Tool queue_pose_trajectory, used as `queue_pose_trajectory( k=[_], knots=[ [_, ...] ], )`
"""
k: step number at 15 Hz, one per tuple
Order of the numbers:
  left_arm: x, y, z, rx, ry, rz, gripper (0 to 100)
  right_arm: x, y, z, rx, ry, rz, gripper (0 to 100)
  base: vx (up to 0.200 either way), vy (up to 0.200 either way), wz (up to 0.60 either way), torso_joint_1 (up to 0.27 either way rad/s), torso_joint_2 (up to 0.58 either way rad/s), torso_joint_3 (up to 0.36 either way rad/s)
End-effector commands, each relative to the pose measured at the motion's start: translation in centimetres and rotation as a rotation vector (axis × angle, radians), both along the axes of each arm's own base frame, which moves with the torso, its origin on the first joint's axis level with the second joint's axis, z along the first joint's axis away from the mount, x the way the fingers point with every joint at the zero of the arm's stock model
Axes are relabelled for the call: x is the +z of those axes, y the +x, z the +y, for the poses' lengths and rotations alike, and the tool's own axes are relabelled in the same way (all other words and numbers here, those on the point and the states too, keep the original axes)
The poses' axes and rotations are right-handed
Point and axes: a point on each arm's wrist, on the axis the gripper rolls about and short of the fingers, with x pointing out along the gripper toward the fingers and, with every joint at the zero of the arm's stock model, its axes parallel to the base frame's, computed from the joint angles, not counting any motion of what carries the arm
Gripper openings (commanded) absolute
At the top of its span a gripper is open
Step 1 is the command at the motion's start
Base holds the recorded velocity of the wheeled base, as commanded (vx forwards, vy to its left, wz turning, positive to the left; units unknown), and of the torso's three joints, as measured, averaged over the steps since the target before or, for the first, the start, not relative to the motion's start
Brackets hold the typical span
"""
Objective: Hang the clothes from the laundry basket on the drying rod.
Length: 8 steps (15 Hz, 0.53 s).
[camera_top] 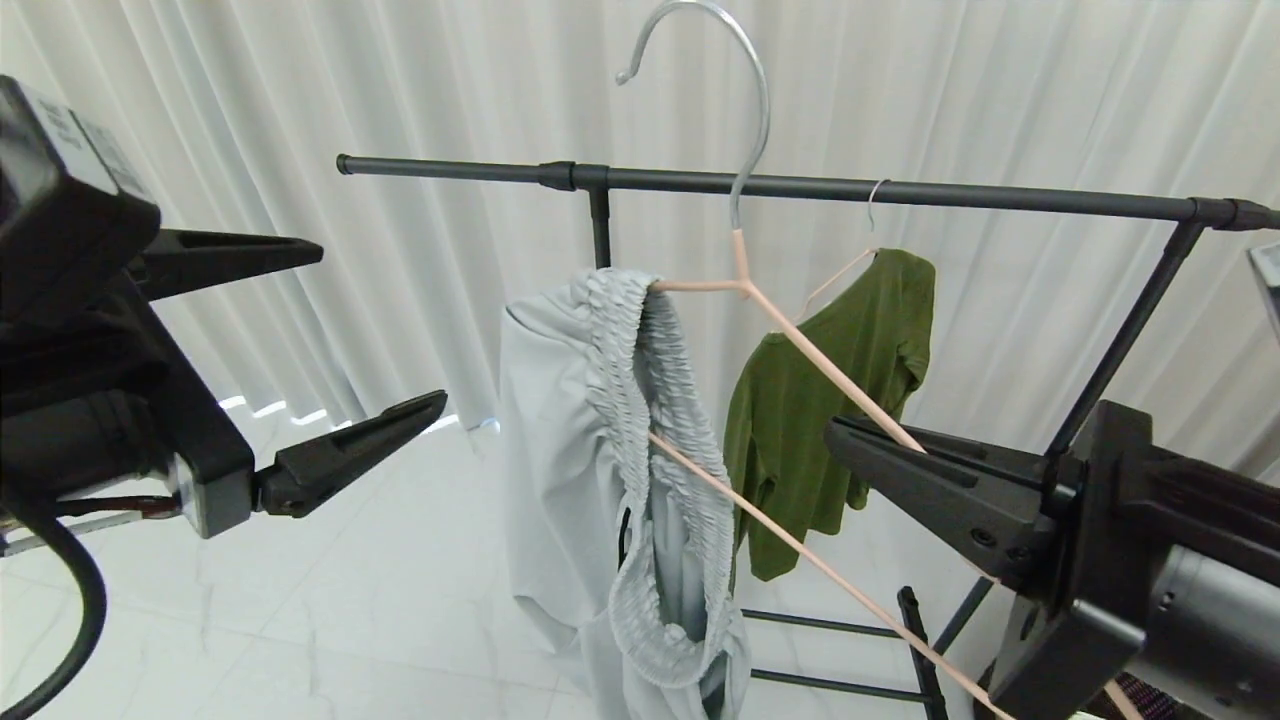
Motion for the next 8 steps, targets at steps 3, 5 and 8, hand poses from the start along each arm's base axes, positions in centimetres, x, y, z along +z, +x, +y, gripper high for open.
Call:
queue_pose_trajectory(
  k=[3,5,8],
  knots=[
    [-1.5,2.8,-0.9,-0.111,0.138,-0.016,100,0.1,-0.5,0.2,0.054,-0.01,-0.02,0,0.0,0.0,0.0,0.0,0.0,0.0],
    [-1.6,3.8,-1.4,-0.114,0.129,-0.043,100,-0.2,-1.2,0.7,0.092,-0.022,-0.017,0,0.0,0.0,0.0,0.0,0.0,0.0],
    [-1.3,4.1,-1.7,-0.113,0.105,-0.079,100,-0.5,-1.5,1.3,0.118,-0.039,-0.015,0,0.0,0.0,0.0,0.0,0.0,0.0]
  ],
)
